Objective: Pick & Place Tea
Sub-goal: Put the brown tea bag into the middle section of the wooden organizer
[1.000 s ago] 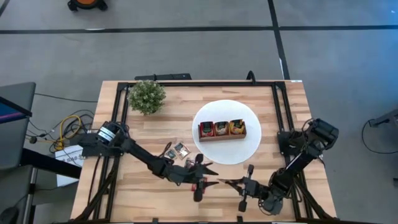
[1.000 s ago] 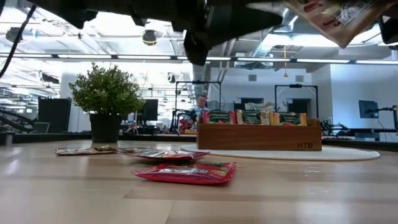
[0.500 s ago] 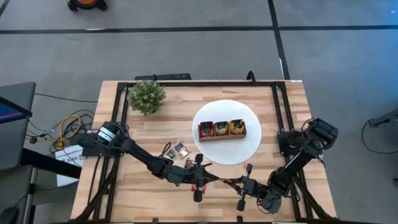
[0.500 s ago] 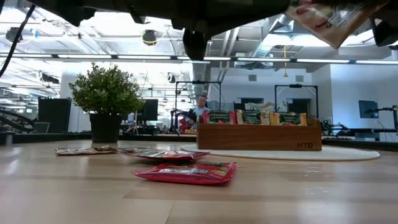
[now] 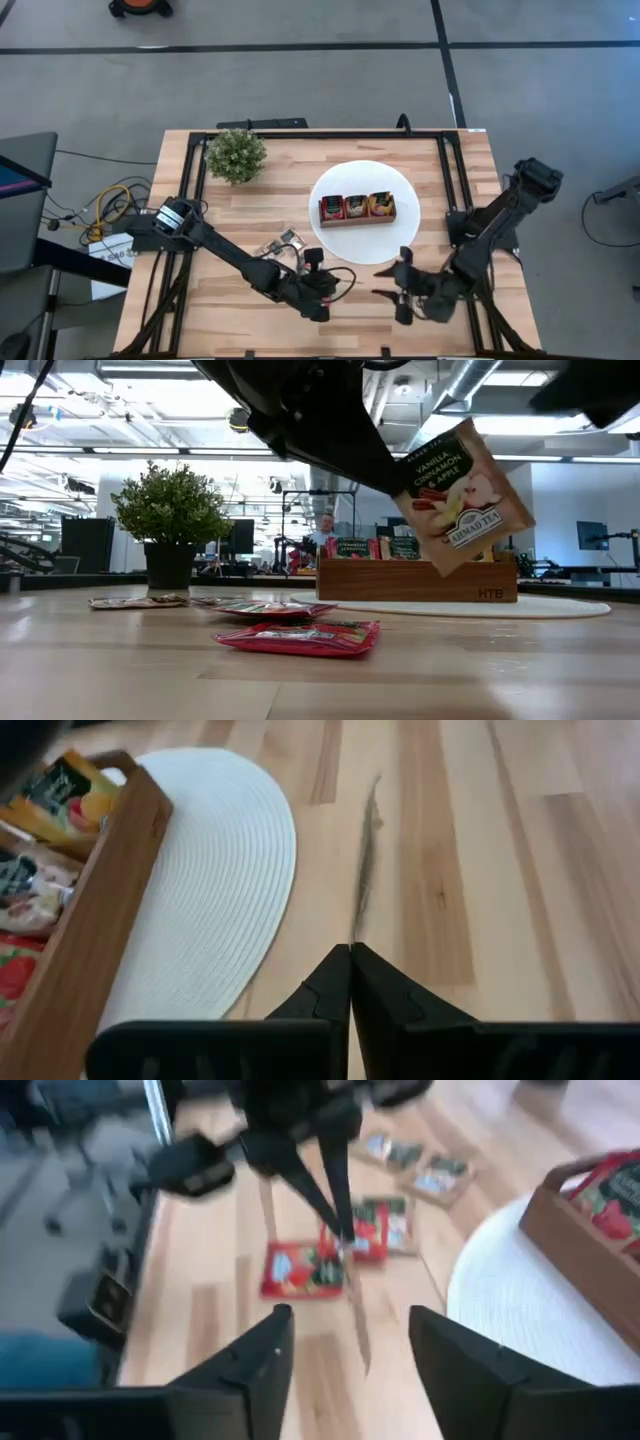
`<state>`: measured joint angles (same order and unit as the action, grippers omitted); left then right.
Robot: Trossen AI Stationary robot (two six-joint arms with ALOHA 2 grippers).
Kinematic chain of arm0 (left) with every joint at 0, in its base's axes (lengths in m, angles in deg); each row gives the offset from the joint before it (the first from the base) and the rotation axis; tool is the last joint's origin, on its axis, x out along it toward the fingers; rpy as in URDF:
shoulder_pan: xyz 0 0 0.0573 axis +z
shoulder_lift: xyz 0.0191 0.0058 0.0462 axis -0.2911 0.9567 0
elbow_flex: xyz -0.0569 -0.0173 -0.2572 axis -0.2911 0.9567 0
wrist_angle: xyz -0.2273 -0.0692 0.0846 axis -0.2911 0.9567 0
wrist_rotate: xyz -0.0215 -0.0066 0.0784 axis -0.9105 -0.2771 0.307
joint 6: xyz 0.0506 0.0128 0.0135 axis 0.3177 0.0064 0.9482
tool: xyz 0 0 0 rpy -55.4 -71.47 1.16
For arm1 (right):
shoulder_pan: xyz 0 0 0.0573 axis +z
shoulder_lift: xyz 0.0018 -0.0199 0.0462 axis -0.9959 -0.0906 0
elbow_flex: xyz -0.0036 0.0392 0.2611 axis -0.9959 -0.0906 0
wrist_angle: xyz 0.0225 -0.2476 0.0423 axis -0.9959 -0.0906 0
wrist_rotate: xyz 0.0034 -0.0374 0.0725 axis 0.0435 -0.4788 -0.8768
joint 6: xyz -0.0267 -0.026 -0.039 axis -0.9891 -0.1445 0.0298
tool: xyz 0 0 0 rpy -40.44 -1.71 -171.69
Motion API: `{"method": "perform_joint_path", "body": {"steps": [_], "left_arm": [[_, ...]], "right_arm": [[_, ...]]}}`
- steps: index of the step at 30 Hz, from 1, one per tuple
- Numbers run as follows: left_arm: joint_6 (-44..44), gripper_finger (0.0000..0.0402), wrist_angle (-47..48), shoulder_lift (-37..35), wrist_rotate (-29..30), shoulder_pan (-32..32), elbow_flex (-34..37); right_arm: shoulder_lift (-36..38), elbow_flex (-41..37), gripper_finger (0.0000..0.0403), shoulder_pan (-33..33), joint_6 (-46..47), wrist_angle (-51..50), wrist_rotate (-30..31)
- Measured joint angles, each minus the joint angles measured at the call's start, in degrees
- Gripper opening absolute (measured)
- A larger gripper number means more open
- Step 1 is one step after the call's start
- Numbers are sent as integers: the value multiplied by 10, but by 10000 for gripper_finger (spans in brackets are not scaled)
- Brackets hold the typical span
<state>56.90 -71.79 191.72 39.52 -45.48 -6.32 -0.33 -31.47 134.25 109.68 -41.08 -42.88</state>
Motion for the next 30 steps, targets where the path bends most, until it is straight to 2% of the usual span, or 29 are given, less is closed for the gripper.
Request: {"method": "perform_joint_path", "body": {"steps": [3, 6, 10, 13, 17, 22, 26, 30], "left_arm": [[-10, 0, 16, 0, -4, -1, -7], [-13, 0, 19, 0, -9, -1, -7], [-14, 0, 19, 0, -9, -1, -7], [-16, 0, 20, 0, -9, -1, -7], [-19, 0, 24, 0, -18, -2, -7], [-30, 0, 20, 0, -16, -2, -7], [-42, 9, 30, 0, -10, -3, -7], [-86, 46, 116, -16, 25, -17, -7]], "right_arm": [[-7, 28, 203, -41, -36, -58, -62], [-38, 64, 204, -80, -90, -83, -112], [-97, 123, 179, -119, -140, -109, -160], [-139, 172, 150, -128, -167, -135, -167], [-183, 234, 101, -127, -170, -204, -167], [-219, 272, 17, -126, -171, -249, -154], [-218, 274, 5, -121, -135, -294, -96], [-169, 227, 2, -113, -83, -363, -10]]}}
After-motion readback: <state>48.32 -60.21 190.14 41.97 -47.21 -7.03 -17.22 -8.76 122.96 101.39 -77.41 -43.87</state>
